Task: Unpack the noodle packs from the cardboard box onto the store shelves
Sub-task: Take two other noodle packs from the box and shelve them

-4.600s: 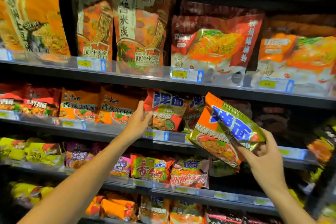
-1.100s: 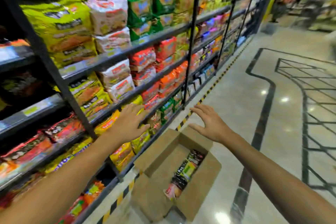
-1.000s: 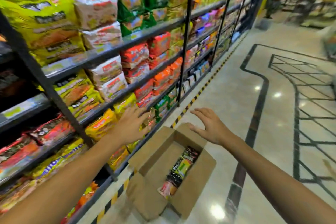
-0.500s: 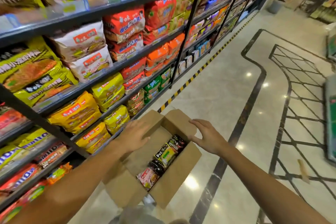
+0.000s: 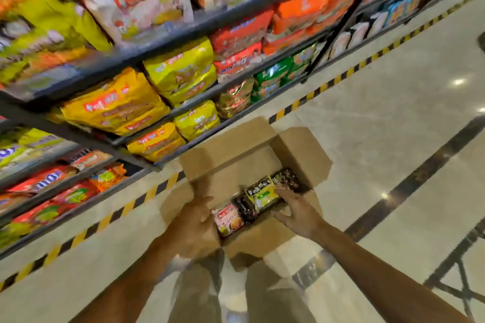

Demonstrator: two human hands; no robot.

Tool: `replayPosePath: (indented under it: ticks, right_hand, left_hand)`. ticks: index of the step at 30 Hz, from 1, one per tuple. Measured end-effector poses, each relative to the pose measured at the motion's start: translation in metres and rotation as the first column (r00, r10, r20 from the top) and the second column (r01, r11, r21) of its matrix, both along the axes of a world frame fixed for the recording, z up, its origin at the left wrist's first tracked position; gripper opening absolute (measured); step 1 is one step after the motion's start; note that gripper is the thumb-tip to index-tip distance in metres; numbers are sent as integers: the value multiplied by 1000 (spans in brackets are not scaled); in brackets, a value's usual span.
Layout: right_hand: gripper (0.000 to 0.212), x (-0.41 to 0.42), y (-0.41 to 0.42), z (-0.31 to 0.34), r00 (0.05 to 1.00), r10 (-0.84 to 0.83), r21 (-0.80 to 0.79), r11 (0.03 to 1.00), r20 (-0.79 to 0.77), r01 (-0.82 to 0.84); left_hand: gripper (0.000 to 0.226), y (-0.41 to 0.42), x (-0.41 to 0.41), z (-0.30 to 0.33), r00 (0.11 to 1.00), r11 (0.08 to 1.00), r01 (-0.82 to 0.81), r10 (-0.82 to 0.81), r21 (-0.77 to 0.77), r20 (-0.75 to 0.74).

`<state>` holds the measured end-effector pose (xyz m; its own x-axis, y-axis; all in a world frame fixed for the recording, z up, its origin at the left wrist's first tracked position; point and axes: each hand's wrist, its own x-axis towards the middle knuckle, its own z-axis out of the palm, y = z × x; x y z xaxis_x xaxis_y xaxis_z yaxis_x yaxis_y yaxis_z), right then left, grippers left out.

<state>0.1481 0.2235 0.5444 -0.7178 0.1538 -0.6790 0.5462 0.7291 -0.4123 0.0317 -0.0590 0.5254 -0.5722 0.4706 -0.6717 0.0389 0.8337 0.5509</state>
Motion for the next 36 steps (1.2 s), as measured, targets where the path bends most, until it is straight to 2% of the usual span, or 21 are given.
replayPosePath:
  ticks: [2, 3, 6, 9, 14, 19, 24, 26, 29, 32, 36]
  right_hand:
    - [66, 0, 6, -55, 999, 12, -42, 999, 53, -10]
    - [65, 1, 8, -84, 998, 9, -66, 998, 69, -4]
    - [72, 7, 9, -166, 990, -24, -118, 992, 140, 41]
    - [75, 17, 7, -247, 972, -56, -139, 986, 228, 89]
    - [69, 19, -3, -361, 970, -72, -163, 980, 234, 112]
    - [75, 21, -20, -465, 951, -159, -216, 951, 264, 219]
    - [69, 12, -51, -521, 932, -240, -172, 941, 270, 292]
    - [68, 13, -63, -539, 922, -272, -130, 940, 274, 316]
    - [68, 13, -76, -555, 935, -264, -15, 961, 236, 275]
    - [78, 10, -89, -557, 937, -248, 58, 969, 248, 241]
    - [89, 9, -103, -551, 933, -222, 101, 974, 282, 202]
  left_hand:
    - [32, 5, 11, -38, 997, 996, -71, 73, -62, 40]
    - [29, 6, 17, -65, 991, 991, -113, 118, -66, 62]
    - [62, 9, 26, -148, 971, 977, -194, 204, -91, 125]
    - [54, 12, 42, -230, 949, 962, -250, 266, -112, 170]
    - [49, 26, 50, -342, 908, 936, -323, 349, -140, 233]
    - [58, 25, 58, -447, 926, 961, -258, 275, -100, 258]
    - [66, 18, 64, -525, 929, 970, -237, 244, -59, 277]
    - [59, 28, 56, -529, 945, 977, -205, 215, -67, 248]
    - [55, 33, 50, -540, 974, 974, -174, 192, -142, 122]
    - [59, 34, 49, -542, 957, 969, -225, 240, -106, 162]
    - [60, 35, 49, -536, 981, 977, -142, 161, -162, 109]
